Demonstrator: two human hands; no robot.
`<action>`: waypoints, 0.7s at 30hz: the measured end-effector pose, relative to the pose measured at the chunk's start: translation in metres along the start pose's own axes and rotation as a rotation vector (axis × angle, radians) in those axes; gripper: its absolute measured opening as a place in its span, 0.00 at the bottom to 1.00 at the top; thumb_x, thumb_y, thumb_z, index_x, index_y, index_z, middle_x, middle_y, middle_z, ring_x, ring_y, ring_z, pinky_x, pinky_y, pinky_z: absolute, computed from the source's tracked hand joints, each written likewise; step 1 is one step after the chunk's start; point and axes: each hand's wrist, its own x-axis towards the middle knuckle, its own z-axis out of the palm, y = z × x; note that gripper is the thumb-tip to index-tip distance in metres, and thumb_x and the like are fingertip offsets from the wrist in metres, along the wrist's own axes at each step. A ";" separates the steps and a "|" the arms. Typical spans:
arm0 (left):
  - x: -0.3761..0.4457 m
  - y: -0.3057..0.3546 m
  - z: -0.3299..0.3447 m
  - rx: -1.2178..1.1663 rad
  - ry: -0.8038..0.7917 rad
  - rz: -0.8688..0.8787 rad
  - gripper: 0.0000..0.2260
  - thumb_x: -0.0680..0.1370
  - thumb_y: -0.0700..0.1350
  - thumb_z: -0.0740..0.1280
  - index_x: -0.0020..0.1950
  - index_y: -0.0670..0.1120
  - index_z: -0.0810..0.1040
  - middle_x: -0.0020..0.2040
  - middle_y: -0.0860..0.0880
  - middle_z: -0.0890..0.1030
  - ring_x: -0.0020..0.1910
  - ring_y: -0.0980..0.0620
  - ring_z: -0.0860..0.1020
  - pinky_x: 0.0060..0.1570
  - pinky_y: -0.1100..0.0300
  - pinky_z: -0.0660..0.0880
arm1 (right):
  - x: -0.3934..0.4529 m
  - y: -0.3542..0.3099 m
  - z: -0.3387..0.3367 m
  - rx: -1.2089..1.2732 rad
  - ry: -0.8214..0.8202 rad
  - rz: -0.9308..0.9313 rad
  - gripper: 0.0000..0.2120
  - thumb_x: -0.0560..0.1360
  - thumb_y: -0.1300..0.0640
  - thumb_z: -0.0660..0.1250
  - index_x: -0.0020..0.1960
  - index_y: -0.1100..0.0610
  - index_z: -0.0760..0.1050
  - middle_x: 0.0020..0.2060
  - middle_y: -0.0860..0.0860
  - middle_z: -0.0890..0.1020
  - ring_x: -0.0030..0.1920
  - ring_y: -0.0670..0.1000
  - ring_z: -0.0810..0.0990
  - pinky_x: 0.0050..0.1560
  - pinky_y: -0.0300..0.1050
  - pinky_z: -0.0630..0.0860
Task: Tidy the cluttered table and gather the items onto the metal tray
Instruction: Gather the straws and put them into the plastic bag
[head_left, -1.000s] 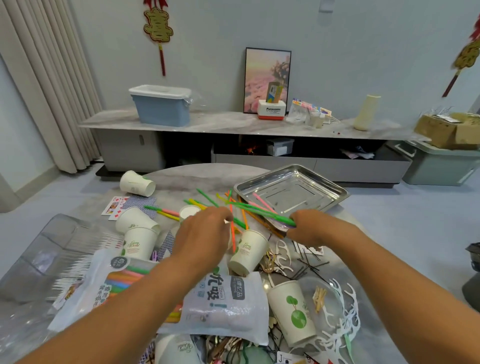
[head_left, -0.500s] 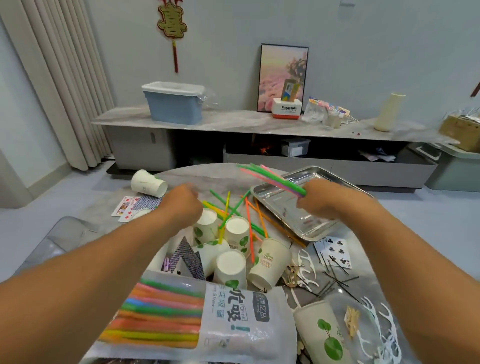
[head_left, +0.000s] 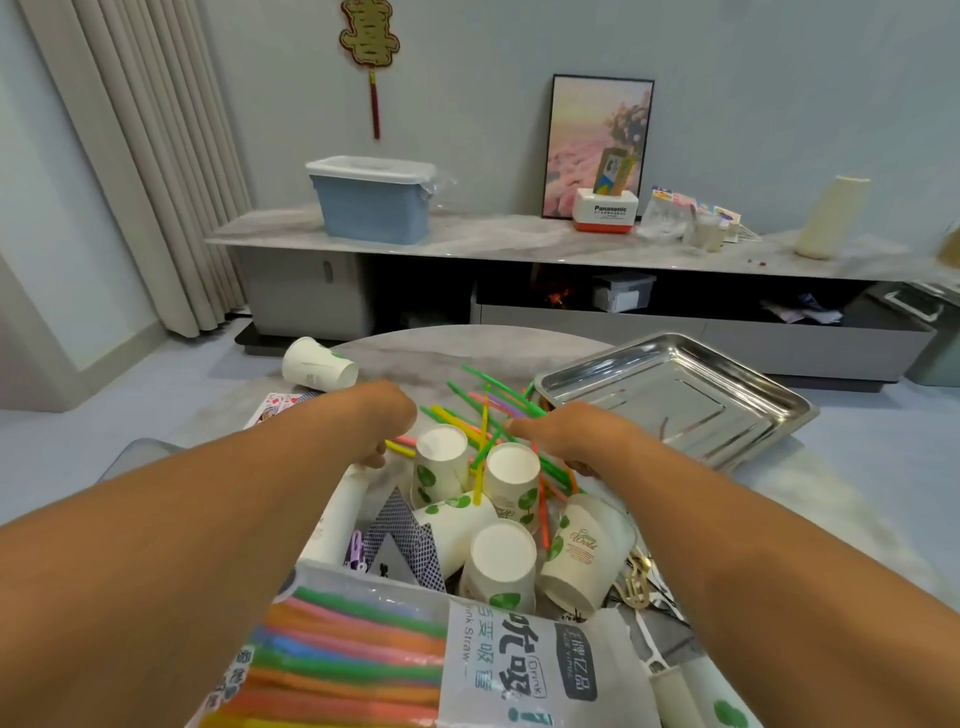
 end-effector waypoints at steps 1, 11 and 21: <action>0.005 -0.001 0.002 -0.028 -0.024 -0.013 0.12 0.84 0.37 0.57 0.65 0.35 0.74 0.45 0.39 0.75 0.40 0.43 0.74 0.42 0.52 0.74 | 0.000 -0.002 0.001 0.010 -0.008 0.002 0.30 0.73 0.28 0.66 0.49 0.57 0.74 0.34 0.52 0.69 0.32 0.52 0.67 0.32 0.45 0.66; 0.043 -0.001 0.023 -0.326 -0.206 -0.188 0.08 0.84 0.40 0.58 0.60 0.37 0.66 0.51 0.33 0.77 0.47 0.39 0.79 0.45 0.44 0.77 | 0.022 -0.019 0.011 0.009 -0.126 0.008 0.38 0.67 0.25 0.70 0.60 0.56 0.71 0.40 0.53 0.76 0.35 0.52 0.75 0.32 0.45 0.69; 0.053 0.006 0.037 -0.259 -0.325 -0.182 0.14 0.85 0.44 0.53 0.45 0.39 0.73 0.43 0.41 0.84 0.43 0.47 0.81 0.38 0.51 0.75 | 0.035 -0.043 0.016 -0.300 -0.141 -0.126 0.28 0.67 0.35 0.77 0.51 0.56 0.74 0.41 0.51 0.80 0.37 0.51 0.80 0.35 0.44 0.76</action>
